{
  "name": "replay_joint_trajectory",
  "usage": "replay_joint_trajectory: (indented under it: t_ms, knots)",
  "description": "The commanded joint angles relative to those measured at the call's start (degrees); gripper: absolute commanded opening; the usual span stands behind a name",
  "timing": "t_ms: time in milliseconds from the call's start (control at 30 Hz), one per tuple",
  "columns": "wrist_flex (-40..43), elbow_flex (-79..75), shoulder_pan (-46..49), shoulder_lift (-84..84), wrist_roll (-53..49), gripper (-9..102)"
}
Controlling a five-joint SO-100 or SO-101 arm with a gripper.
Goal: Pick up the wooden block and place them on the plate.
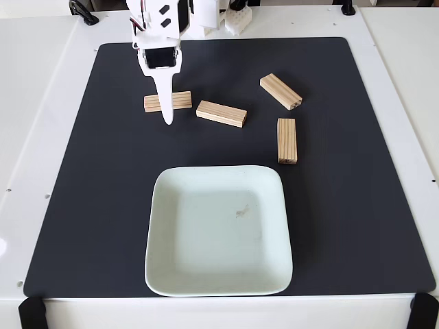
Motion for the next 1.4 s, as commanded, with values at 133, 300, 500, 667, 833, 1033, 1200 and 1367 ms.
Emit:
replay_joint_trajectory:
  t_ms: [133,300,500,667,833,1033,1200,1367]
  knots:
    - [-1.8,-0.9,-1.4,-0.6,1.3,38]
    - [-1.9,-0.3,-1.4,-0.7,1.3,38]
    - [-1.9,-0.1,-2.3,-0.7,1.3,29]
    - [-1.9,0.0,-2.4,-0.8,1.3,18]
    - [-2.1,-0.2,-2.4,-2.5,1.3,8]
    - [-4.6,-0.3,-2.4,-2.7,1.3,0]
    - [-3.8,-2.4,-2.5,1.5,2.4,0]
    - [-3.3,-5.9,-5.9,12.7,10.3,0]
